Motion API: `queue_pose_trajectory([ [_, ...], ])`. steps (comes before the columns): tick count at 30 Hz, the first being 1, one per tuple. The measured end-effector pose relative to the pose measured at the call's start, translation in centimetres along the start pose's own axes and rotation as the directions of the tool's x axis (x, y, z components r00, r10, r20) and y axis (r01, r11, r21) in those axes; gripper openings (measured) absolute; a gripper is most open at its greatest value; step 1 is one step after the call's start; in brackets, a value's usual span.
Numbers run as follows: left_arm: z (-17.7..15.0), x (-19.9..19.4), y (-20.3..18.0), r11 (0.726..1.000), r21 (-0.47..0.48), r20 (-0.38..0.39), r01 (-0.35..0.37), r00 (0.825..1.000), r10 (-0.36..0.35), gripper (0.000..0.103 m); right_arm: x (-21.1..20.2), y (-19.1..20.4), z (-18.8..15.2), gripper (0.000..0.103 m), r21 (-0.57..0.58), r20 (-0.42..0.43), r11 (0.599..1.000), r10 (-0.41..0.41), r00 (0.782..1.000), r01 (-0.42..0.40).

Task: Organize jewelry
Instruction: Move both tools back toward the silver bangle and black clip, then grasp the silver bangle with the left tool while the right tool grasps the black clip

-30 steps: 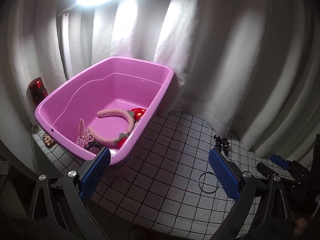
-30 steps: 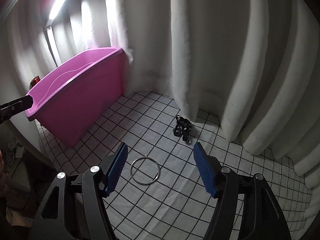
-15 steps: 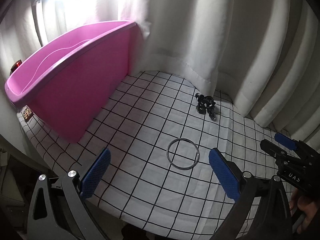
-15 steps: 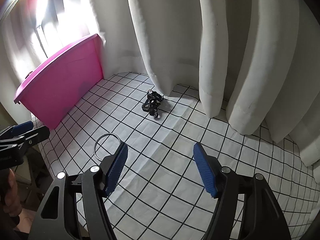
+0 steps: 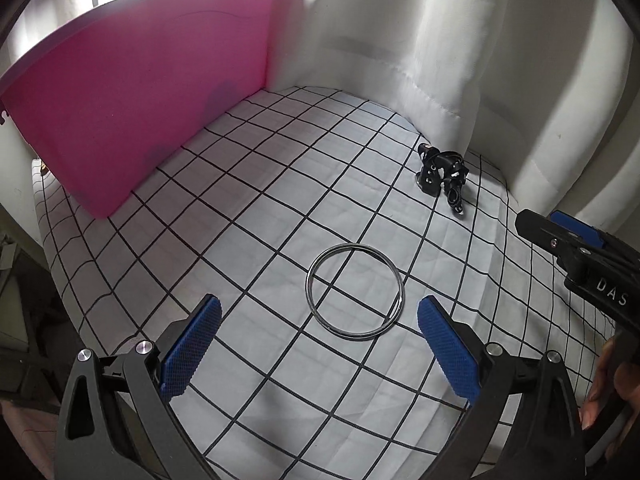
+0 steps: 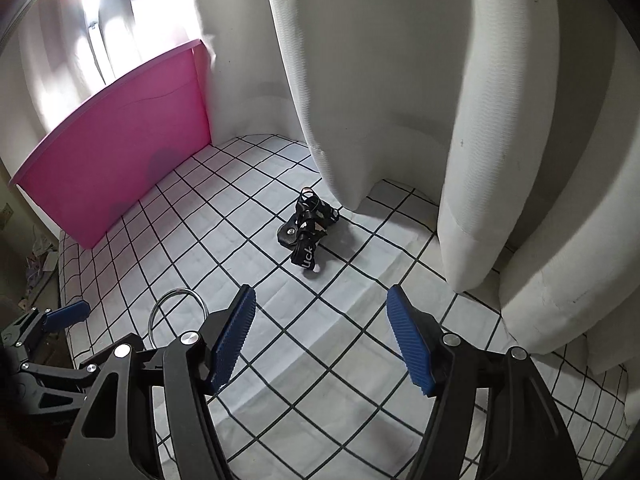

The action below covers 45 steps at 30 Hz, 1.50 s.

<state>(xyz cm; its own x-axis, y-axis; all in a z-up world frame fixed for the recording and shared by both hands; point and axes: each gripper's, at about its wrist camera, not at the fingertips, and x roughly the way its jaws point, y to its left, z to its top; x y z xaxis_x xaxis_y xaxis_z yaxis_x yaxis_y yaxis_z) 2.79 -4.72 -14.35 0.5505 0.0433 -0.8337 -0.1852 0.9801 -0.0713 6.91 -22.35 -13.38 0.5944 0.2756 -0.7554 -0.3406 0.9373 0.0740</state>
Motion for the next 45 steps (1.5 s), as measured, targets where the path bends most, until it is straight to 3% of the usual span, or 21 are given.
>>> queue_pose_trajectory([
  [19,-0.7,5.1,-2.0,0.997,-0.036,-0.05,-0.063,0.997,0.061,0.097,8.0,-0.3,3.7,0.065,-0.091,-0.054,0.995,0.033,0.998,-0.038],
  [38,-0.1,6.0,-2.1,0.993,-0.039,-0.005,-0.115,0.993,0.115,0.098,11.8,0.6,4.3,0.065,-0.134,-0.091,0.991,-0.018,0.996,0.006],
  [45,-0.2,6.1,-2.3,0.99,-0.058,0.029,-0.131,0.991,0.132,0.097,12.5,1.0,4.4,0.065,-0.144,-0.065,0.99,-0.024,0.998,0.015],
])
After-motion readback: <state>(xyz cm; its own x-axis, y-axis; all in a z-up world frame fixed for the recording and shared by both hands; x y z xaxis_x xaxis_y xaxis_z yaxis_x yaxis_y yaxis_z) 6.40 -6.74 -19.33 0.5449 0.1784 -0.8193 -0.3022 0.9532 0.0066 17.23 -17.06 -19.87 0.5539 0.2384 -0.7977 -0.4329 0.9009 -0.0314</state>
